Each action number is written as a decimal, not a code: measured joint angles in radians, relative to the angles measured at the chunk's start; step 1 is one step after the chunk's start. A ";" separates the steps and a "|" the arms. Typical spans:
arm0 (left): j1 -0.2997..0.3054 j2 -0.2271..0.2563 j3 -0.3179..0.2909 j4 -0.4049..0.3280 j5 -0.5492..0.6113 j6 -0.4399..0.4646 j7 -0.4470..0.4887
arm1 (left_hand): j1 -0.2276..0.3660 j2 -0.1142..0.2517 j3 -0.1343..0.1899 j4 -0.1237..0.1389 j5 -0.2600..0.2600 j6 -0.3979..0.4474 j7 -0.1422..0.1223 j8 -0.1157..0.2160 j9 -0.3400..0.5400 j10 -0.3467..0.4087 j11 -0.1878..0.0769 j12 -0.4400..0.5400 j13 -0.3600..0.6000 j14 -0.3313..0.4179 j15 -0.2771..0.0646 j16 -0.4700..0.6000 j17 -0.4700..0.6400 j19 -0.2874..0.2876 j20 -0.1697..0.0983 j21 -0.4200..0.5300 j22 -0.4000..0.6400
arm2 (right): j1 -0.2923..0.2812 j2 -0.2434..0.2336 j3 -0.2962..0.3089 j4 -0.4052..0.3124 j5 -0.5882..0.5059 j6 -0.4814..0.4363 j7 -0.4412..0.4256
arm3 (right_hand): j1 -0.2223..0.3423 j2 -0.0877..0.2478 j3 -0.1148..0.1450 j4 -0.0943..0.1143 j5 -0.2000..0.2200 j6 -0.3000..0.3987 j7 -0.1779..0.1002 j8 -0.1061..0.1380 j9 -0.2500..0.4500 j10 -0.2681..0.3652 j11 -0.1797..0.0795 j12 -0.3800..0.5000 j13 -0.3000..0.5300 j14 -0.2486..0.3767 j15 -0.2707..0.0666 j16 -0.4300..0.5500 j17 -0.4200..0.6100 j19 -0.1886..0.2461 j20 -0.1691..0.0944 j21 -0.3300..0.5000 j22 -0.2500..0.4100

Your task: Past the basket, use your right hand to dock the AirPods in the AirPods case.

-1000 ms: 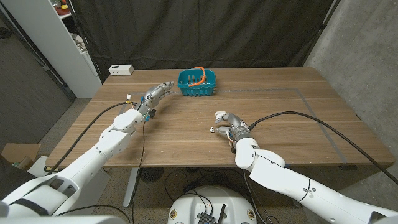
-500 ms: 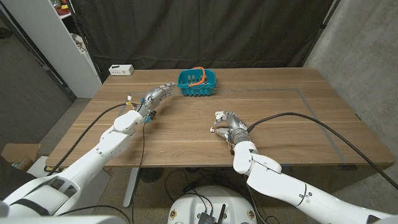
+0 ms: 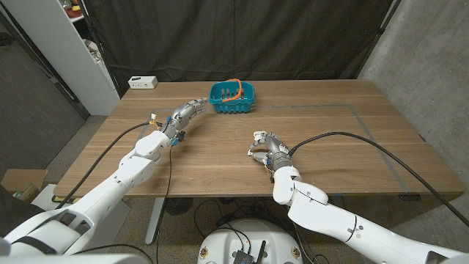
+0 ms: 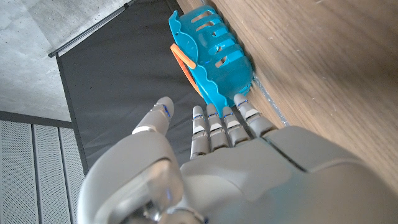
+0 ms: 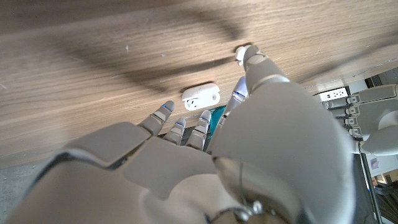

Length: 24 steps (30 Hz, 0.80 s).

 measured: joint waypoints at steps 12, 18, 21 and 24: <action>0.014 0.009 -0.010 -0.014 -0.003 0.004 0.012 | 0.008 0.000 -0.008 0.000 0.000 0.000 0.000 0.000 0.000 0.000 0.000 0.003 0.005 0.000 0.000 0.000 0.000 0.000 0.000 -0.008 0.000 | -0.003 0.024 0.012 0.027 -0.006 0.019 0.011 | 0.000 0.000 0.000 0.000 0.000 0.015 0.006 -0.004 -0.006 0.023 -0.003 0.006 0.000 0.024 0.000 0.008 0.000 0.028 -0.007 0.011 0.000; 0.016 0.011 -0.014 -0.011 -0.008 0.004 0.008 | 0.012 0.004 -0.008 0.000 0.000 0.000 0.000 0.000 0.000 0.000 0.000 0.003 0.005 0.000 0.000 0.000 0.000 0.000 0.000 -0.008 0.000 | -0.006 0.032 0.017 0.033 -0.006 0.024 0.017 | 0.000 0.000 -0.002 0.002 0.000 0.018 0.002 -0.008 -0.009 0.039 -0.008 0.010 0.000 0.045 -0.001 0.015 0.000 0.045 -0.016 0.014 0.000; 0.017 0.013 -0.016 -0.009 -0.011 0.004 0.006 | 0.012 0.004 -0.014 0.006 0.000 0.000 0.000 0.000 0.000 0.000 0.000 0.003 0.005 0.000 0.000 0.000 0.000 0.000 0.000 -0.008 0.000 | -0.008 0.034 0.021 0.034 -0.003 0.024 0.019 | 0.002 0.002 -0.004 0.004 0.000 0.025 0.009 -0.008 -0.009 0.043 -0.011 0.013 0.000 0.054 -0.001 0.015 0.000 0.056 -0.016 0.014 0.000; 0.017 0.013 -0.016 -0.004 -0.014 0.004 0.001 | 0.012 0.004 -0.014 0.006 0.000 0.000 0.000 0.000 0.000 0.000 0.000 0.003 0.005 0.000 0.000 0.000 0.000 0.000 0.000 -0.008 0.000 | -0.010 0.036 0.025 0.034 0.000 0.024 0.020 | 0.005 0.005 -0.004 0.004 0.000 0.034 0.008 -0.010 -0.014 0.049 -0.009 0.013 0.001 0.057 -0.004 0.015 0.000 0.056 -0.016 0.014 0.000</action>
